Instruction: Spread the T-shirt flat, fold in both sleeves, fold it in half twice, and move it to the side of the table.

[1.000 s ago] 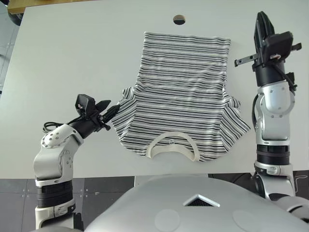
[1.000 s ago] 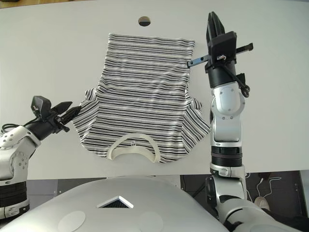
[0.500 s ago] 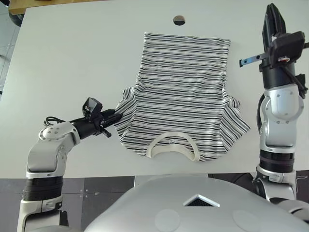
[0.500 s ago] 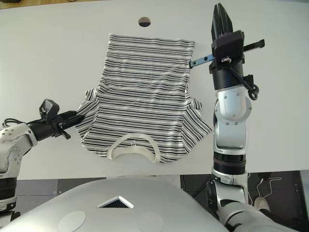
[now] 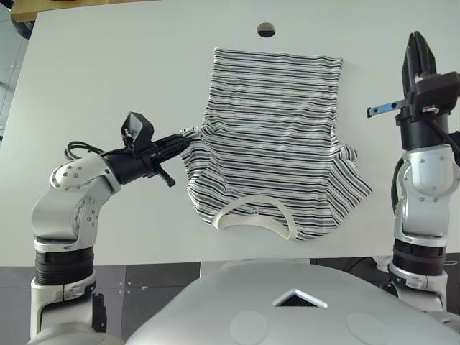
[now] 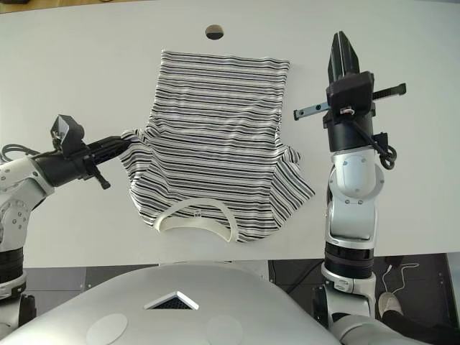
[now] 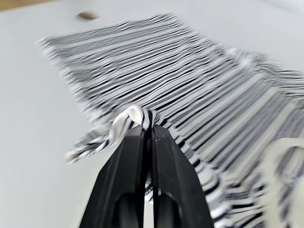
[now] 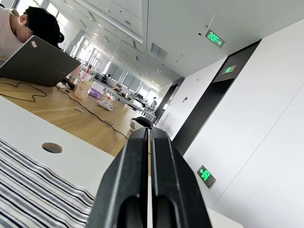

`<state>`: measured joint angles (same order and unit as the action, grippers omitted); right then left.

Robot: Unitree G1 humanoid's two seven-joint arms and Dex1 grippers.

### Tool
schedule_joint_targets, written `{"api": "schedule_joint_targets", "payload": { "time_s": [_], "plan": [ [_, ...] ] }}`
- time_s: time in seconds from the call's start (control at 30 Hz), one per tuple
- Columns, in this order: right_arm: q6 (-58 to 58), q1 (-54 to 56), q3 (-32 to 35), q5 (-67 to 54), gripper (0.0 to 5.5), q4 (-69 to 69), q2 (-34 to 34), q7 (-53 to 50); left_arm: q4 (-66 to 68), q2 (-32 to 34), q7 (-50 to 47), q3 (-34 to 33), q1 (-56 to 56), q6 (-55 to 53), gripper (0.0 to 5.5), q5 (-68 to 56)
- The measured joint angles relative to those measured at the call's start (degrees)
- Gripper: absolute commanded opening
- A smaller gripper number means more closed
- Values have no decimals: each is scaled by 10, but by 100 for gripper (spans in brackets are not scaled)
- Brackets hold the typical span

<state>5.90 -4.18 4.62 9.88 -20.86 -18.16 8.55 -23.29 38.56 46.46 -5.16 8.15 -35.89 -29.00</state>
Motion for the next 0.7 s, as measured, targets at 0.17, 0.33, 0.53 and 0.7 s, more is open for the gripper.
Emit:
{"api": "schedule_joint_targets", "payload": {
  "time_s": [0.17,0.33,0.53,0.7],
  "plan": [
    [-20,-48,-2,1,10,-19,-4,14,-45,-49,-23,112,-14,4,14,24],
    [-100,-130,10,12,10,-60,-33,57,-60,-66,-70,193,0,1,14,78],
    [-235,-228,54,-11,100,-137,-68,131,-67,-69,-105,212,33,-2,101,102],
    [-246,-356,58,-30,184,-187,-138,239,-66,-110,-144,192,47,1,122,95]
  ]
}}
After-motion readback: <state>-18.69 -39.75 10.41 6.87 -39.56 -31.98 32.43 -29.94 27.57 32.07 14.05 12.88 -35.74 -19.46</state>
